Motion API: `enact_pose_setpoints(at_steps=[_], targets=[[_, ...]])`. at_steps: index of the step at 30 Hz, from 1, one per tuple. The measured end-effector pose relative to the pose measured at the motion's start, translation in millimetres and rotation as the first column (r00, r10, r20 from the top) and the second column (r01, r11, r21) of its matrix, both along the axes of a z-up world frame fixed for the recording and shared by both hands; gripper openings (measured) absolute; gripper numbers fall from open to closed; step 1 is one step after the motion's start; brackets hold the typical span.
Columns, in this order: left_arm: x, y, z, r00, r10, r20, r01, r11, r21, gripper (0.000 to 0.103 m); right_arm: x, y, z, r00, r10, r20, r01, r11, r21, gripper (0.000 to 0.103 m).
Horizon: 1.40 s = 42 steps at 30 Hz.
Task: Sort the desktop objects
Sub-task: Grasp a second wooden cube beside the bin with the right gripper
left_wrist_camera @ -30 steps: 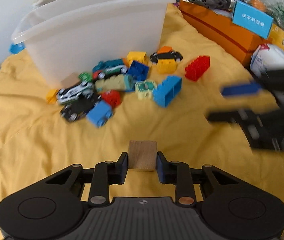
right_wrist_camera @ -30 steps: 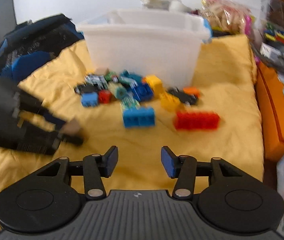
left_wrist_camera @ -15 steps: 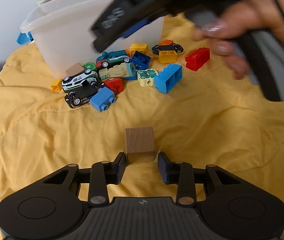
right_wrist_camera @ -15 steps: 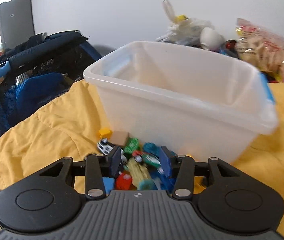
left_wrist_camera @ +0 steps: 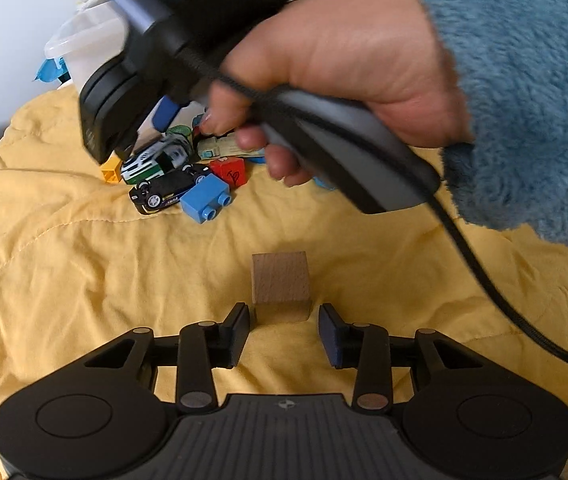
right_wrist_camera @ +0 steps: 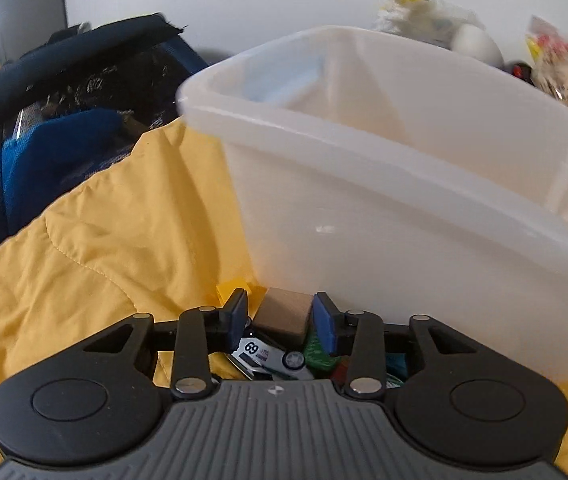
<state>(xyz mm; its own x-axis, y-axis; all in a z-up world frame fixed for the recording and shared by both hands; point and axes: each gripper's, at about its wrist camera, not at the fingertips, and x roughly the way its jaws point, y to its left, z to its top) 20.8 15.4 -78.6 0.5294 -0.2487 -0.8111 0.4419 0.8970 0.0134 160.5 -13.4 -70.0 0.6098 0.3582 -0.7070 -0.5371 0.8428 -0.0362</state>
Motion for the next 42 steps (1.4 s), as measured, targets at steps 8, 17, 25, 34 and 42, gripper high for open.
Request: enact_pose_setpoints(at_steps=[8, 17, 25, 34, 42], targets=[[2.6, 2.0, -0.1, 1.0, 0.006, 0.0, -0.006, 1.0, -0.007, 0.043, -4.2, 7.3, -5.9, 0.999, 0.053, -0.007, -0.053, 0.998, -0.027, 0.042], [3.2, 2.8, 0.2, 1.0, 0.031, 0.002, -0.031, 0.999, -0.016, 0.043, -37.6, -39.6, 20.0, 0.999, 0.029, 0.012, -0.03, 0.997, 0.067, 0.033], [3.8, 1.5, -0.3, 0.998, 0.057, 0.017, -0.056, 0.998, -0.023, 0.048, -102.5, -113.1, 34.5, 0.996, -0.079, -0.041, 0.082, 0.993, 0.09, 0.034], [10.3, -9.9, -2.3, 0.997, 0.059, 0.051, -0.06, 0.998, 0.013, 0.047, -123.7, -145.0, 10.4, 0.987, -0.114, -0.112, 0.117, 0.993, 0.02, 0.034], [8.4, -12.5, -0.5, 0.996, 0.079, 0.045, -0.081, 0.996, 0.027, 0.047, -123.8, -153.1, -4.6, 0.987, -0.08, -0.137, 0.081, 0.997, -0.001, 0.042]])
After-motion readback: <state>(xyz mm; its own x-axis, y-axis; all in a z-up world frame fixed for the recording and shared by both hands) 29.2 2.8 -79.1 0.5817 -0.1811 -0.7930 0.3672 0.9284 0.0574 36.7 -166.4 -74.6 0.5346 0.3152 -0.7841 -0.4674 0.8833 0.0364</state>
